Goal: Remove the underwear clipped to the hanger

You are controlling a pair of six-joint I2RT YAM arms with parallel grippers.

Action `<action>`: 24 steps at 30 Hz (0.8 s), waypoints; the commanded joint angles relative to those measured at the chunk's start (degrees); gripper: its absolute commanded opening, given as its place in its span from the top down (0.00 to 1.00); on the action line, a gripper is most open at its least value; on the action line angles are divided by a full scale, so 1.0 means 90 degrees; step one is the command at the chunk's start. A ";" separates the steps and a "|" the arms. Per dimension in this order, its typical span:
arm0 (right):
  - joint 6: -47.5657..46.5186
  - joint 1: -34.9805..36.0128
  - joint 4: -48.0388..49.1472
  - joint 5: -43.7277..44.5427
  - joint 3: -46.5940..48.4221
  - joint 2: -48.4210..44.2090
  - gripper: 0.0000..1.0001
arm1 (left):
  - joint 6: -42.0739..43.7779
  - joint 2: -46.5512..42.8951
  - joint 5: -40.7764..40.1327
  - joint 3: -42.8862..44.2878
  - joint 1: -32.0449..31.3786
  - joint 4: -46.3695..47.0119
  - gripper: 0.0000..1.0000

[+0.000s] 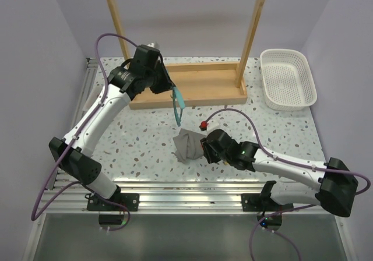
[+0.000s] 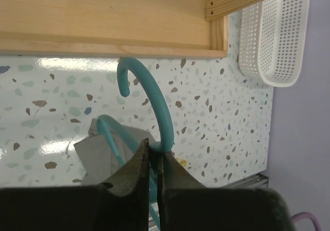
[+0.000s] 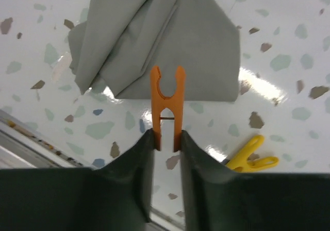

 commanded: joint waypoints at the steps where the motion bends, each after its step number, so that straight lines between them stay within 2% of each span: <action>1: 0.0449 -0.0026 0.0252 -0.0569 -0.0097 -0.0329 0.63 | 0.0504 -0.0355 -0.0113 -0.0362 0.0013 0.0136 1.00; 2: 0.0449 -0.0026 0.0195 -0.0580 0.0038 -0.0417 0.54 | 0.0544 -0.0413 -0.0297 -0.0412 0.0013 0.0078 1.00; 3: 0.0439 -0.0036 0.0059 -0.0522 0.0165 -0.0631 0.37 | 0.0583 -0.0481 -0.0434 -0.0441 0.0023 0.0019 1.00; 5: 0.0381 -0.0036 -0.0682 -0.0259 0.0661 -0.0808 0.26 | 0.0768 -0.0502 -0.0581 -0.0432 0.0004 -0.0214 1.00; 6: 0.0381 -0.0046 -0.0984 0.0187 0.0839 -0.0993 0.19 | 0.0836 -0.0511 -0.0765 -0.0442 0.0013 -0.0313 1.00; 9: 0.0332 -0.0065 -0.1981 0.0902 0.1503 -0.1480 0.08 | 0.1226 -0.0560 -0.1264 -0.0646 -0.0026 -0.0557 1.00; 11: 0.0283 -0.0085 -0.2441 0.0982 0.1854 -0.1716 0.04 | 0.1383 -0.0512 -0.1702 -0.0734 -0.0171 -0.0801 1.00; 14: 0.0254 -0.0124 -0.2997 0.0710 0.3013 -0.2039 0.01 | 0.1589 -0.0336 -0.2609 -0.0891 -0.0376 -0.1055 1.00; 17: 0.0303 -0.0124 -0.3710 0.0233 0.4097 -0.1952 0.02 | 0.1638 -0.0316 -0.2924 -0.0988 -0.0494 -0.1124 1.00; 23: 0.0019 -0.0124 -0.4229 -0.2743 0.5263 -0.0948 0.02 | 0.1599 0.0229 -0.3899 -0.0415 -0.1099 -0.1631 1.00; 24: 0.0048 -0.0114 -0.4229 -0.2806 0.5264 -0.0878 0.02 | 0.1483 0.0327 -0.4037 -0.0316 -0.1216 -0.1738 1.00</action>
